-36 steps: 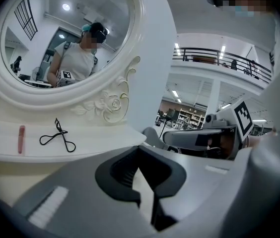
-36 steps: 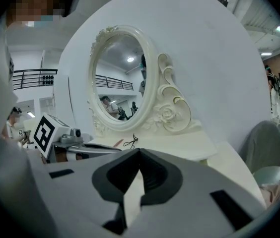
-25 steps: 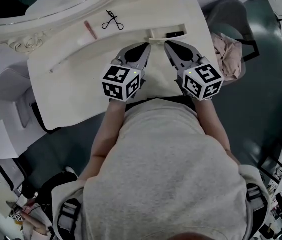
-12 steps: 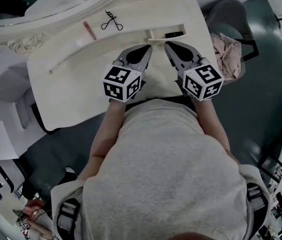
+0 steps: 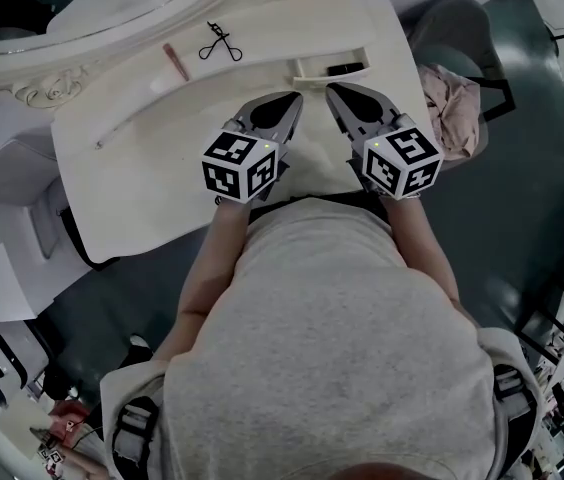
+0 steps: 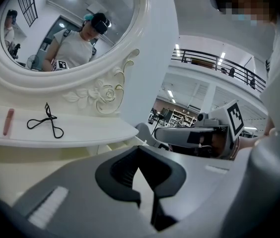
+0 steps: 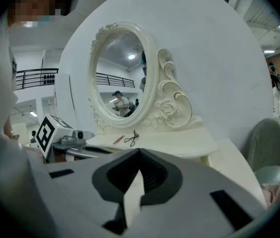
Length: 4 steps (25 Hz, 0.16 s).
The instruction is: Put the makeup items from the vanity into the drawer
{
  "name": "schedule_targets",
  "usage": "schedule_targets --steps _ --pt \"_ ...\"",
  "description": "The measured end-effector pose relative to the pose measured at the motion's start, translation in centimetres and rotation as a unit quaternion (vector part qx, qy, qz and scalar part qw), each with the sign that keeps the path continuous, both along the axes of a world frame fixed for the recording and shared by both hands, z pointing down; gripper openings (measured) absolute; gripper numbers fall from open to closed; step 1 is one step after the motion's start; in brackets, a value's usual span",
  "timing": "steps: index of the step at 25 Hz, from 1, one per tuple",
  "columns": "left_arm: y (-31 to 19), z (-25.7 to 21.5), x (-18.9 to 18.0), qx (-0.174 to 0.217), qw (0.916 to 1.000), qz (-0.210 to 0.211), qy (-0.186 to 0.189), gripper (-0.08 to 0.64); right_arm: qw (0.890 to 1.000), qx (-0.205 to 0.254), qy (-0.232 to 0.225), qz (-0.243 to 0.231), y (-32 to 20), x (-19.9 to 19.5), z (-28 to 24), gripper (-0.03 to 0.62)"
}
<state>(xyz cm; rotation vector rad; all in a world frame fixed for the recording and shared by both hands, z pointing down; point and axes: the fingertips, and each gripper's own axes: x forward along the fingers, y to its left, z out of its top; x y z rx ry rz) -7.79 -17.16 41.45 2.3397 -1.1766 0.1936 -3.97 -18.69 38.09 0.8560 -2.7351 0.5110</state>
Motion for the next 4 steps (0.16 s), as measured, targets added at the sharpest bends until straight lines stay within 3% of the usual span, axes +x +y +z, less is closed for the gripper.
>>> schedule_targets --steps 4 --pt "0.45 0.38 0.42 -0.01 0.9999 0.013 0.001 0.009 1.0 -0.001 0.0 0.001 0.15 0.08 0.15 0.008"
